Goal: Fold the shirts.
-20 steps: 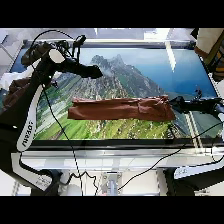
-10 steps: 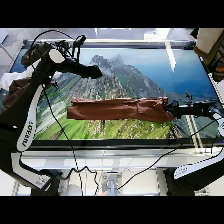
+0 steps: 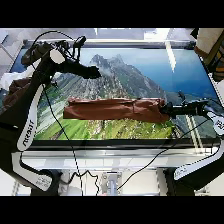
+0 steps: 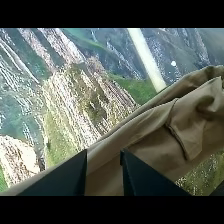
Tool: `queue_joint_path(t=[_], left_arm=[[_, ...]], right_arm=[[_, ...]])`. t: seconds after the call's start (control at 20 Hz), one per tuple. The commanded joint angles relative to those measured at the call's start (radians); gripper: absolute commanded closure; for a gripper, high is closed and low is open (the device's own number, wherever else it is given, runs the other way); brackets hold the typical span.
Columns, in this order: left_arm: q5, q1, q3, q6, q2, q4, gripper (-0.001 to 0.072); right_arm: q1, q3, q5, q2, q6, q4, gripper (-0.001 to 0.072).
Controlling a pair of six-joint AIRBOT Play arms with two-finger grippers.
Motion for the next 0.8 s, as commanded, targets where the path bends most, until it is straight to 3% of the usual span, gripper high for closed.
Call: queue_joint_path(t=[0.0,0.25,0.3,0.35,0.4,0.5,0.55,0.75], left_arm=[[-0.012,0.000,0.000,0.001,-0.003,0.001,0.0467],[-0.009,0.000,0.000,0.001,-0.013,0.000,0.0472],[-0.017,-0.001,0.000,0.001,-0.018,-0.001,0.0507],[-0.029,-0.001,0.000,0.001,-0.026,-0.003,0.0592],[-0.041,-0.001,0.000,0.001,-0.034,-0.006,0.0616],[-0.052,-0.003,0.000,0.001,-0.051,-0.023,0.0631],[-0.050,-0.006,0.000,0.001,-0.058,-0.026,0.0678],[-0.062,-0.034,0.000,-0.015,-0.103,-0.056,0.0678]], right_arm=[[0.058,0.000,0.012,-0.002,-0.040,0.019,0.0661],[0.099,0.005,-0.003,-0.001,-0.067,0.043,0.0682],[0.099,0.012,-0.005,0.002,-0.067,0.056,0.0682],[0.097,0.023,-0.006,0.007,-0.067,0.069,0.0682],[0.097,0.037,-0.010,0.017,-0.066,0.079,0.0682],[0.097,0.072,-0.024,0.045,-0.065,0.087,0.0682],[0.097,0.088,-0.034,0.061,-0.057,0.088,0.0682],[0.097,0.138,-0.064,0.128,-0.009,0.096,0.0682]])
